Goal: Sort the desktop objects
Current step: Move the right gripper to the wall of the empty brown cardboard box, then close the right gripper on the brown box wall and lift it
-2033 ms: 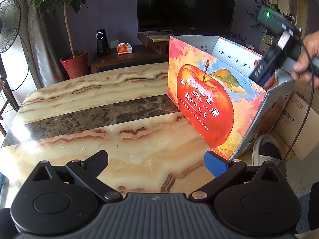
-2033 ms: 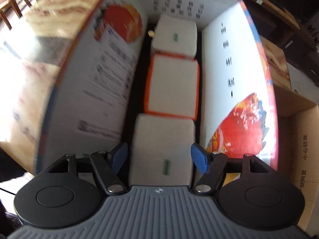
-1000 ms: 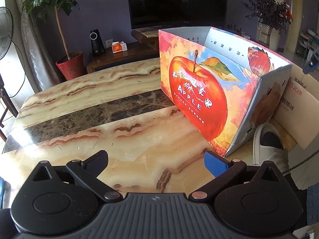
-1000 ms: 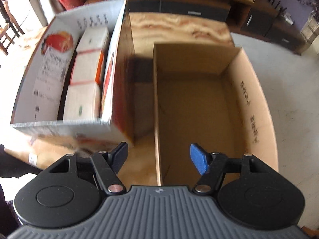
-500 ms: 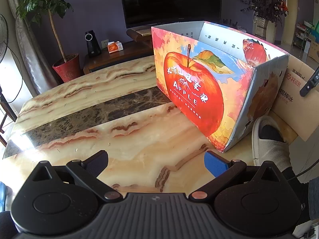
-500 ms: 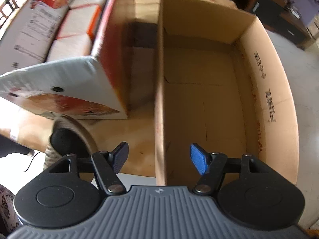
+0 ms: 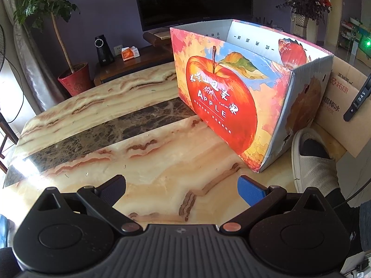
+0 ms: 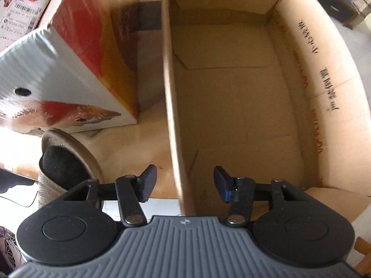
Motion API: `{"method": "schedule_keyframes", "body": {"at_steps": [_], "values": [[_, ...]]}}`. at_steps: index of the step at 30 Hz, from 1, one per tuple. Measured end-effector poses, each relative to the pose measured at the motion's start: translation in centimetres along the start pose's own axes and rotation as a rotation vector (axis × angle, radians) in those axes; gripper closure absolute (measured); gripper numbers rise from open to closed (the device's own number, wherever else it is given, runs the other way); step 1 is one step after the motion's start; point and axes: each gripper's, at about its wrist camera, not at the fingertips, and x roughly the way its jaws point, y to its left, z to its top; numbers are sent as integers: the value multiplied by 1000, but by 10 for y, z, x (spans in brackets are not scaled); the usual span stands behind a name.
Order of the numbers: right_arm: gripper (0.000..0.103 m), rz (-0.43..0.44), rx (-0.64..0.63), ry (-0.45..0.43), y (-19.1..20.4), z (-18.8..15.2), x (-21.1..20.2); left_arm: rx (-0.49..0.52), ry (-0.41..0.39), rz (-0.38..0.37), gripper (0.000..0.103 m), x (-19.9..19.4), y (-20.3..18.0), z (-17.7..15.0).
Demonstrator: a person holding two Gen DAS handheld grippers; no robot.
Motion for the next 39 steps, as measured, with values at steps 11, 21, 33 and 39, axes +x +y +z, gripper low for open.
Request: {"method": "schedule_keyframes", "body": {"at_steps": [11, 21, 33, 39], "values": [[89, 37, 33, -31, -8, -5, 5, 17, 8, 1, 1, 2, -4, -1], [90, 125, 124, -159, -25, -1, -30, 26, 14, 1, 1, 4, -5, -1], [86, 367, 423, -444, -78, 8, -123, 27, 3, -2, 1, 1, -5, -1], [83, 359, 462, -562, -87, 19, -168, 21, -3, -1, 1, 0, -4, -1]]}}
